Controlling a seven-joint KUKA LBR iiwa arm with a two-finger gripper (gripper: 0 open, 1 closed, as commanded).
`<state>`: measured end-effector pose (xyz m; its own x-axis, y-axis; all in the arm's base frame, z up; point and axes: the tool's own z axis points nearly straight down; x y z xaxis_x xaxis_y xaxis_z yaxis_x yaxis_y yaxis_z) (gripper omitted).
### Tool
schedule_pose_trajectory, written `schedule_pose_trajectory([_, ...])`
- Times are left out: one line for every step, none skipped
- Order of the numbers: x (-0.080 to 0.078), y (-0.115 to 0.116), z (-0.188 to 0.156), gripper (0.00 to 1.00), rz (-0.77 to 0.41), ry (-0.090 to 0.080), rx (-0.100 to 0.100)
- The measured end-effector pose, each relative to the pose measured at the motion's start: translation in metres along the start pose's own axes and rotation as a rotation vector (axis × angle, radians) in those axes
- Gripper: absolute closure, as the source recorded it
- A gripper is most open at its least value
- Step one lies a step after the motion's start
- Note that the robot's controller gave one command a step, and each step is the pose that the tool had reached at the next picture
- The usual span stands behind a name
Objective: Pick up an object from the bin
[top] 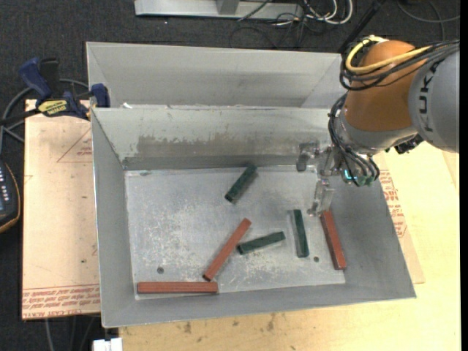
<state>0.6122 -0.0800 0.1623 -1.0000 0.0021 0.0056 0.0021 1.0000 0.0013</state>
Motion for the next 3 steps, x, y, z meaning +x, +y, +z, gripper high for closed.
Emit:
schedule_pose_trajectory([0.037,0.033,0.097,0.00,0.013,0.002,-0.001])
schedule_pose_trajectory([0.118,0.081,0.092,0.00,-0.097,-0.013,0.000])
schedule_pose_trajectory([0.118,0.080,0.093,1.00,-0.096,-0.008,0.001])
